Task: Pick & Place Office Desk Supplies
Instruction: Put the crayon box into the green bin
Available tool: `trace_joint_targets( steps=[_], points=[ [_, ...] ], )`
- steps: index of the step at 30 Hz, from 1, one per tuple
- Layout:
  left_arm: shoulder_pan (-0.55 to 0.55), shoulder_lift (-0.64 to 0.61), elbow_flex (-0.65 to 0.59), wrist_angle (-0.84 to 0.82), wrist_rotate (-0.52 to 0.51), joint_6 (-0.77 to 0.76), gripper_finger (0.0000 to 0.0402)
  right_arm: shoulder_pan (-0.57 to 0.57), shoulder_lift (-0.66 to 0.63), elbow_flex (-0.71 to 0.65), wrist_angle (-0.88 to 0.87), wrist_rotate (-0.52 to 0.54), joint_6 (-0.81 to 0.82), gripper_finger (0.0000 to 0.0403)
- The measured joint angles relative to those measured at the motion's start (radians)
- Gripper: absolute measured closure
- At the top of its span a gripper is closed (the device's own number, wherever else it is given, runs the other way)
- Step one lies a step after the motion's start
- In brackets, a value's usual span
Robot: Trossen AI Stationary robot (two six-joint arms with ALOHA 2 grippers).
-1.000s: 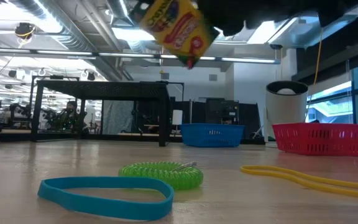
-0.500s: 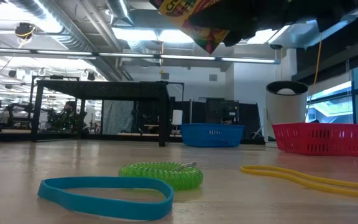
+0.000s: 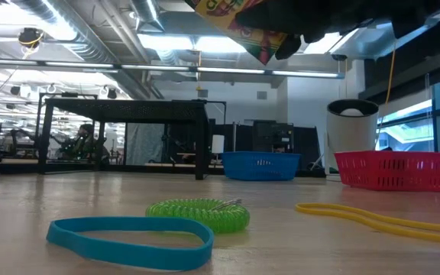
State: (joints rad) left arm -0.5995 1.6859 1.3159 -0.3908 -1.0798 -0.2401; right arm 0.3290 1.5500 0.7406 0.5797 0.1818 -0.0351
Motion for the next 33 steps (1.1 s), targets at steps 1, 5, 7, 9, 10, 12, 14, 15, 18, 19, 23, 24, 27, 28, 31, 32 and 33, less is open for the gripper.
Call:
trace_joint_targets(
  steps=[1, 5, 7, 9, 10, 12, 14, 15, 18, 19, 23, 24, 27, 28, 31, 32, 33],
  points=[
    [0.000, 0.000, 0.000, 0.000, 0.000, -0.001, 0.0391, 0.000, 0.000, 0.000, -0.001, 0.000, 0.012, 0.0362],
    [0.001, 0.000, 0.000, 0.000, 0.025, -0.008, 0.0361, 0.000, -0.017, 0.000, -0.032, -0.002, 0.042, 0.0364],
    [0.002, 0.000, 0.000, 0.000, 0.041, -0.012, 0.0337, 0.000, -0.041, 0.000, -0.072, 0.004, 0.055, 0.0368],
    [0.001, 0.001, 0.000, 0.002, 0.057, -0.034, 0.0310, -0.001, -0.080, 0.001, -0.117, 0.016, 0.071, 0.0369],
    [0.001, 0.002, 0.000, 0.003, 0.055, -0.051, 0.0296, -0.001, -0.104, 0.002, -0.152, 0.016, 0.086, 0.0369],
    [0.000, 0.002, 0.000, 0.003, 0.056, -0.089, 0.0271, -0.001, -0.151, 0.002, -0.241, 0.020, 0.136, 0.0368],
    [0.000, 0.002, 0.000, 0.002, 0.059, -0.120, 0.0251, -0.001, -0.206, 0.002, -0.362, 0.020, 0.199, 0.0365],
    [0.000, 0.002, 0.000, 0.001, 0.065, -0.130, 0.0244, 0.000, -0.228, 0.002, -0.419, 0.019, 0.238, 0.0364],
    [0.000, 0.002, 0.000, -0.001, 0.108, -0.143, 0.0231, 0.016, -0.286, 0.003, -0.621, 0.013, 0.390, 0.0363],
    [0.000, 0.002, 0.000, -0.001, 0.122, -0.144, 0.0230, 0.028, -0.300, 0.003, -0.683, 0.013, 0.446, 0.0363],
    [-0.001, 0.002, 0.000, -0.002, 0.170, -0.144, 0.0229, 0.101, -0.348, 0.002, -0.901, -0.052, 0.628, 0.0362],
    [-0.001, 0.002, 0.000, -0.002, 0.178, -0.145, 0.0230, 0.125, -0.357, 0.002, -0.944, -0.070, 0.666, 0.0362],
    [-0.001, 0.002, 0.000, -0.011, 0.192, -0.172, 0.0233, 0.221, -0.387, 0.002, -1.018, -0.081, 0.762, 0.0361],
    [-0.001, 0.002, 0.000, -0.012, 0.193, -0.180, 0.0234, 0.255, -0.394, 0.002, -1.041, -0.075, 0.788, 0.0361],
    [-0.007, 0.002, 0.000, -0.032, 0.193, -0.208, 0.0239, 0.353, -0.412, 0.002, -1.110, -0.042, 0.868, 0.0361],
    [-0.009, 0.002, 0.000, -0.038, 0.193, -0.218, 0.0240, 0.383, -0.417, 0.002, -1.124, -0.036, 0.896, 0.0361],
    [-0.014, 0.002, 0.000, -0.041, 0.193, -0.224, 0.0241, 0.414, -0.420, 0.002, -1.142, -0.033, 0.921, 0.0361]
  ],
)
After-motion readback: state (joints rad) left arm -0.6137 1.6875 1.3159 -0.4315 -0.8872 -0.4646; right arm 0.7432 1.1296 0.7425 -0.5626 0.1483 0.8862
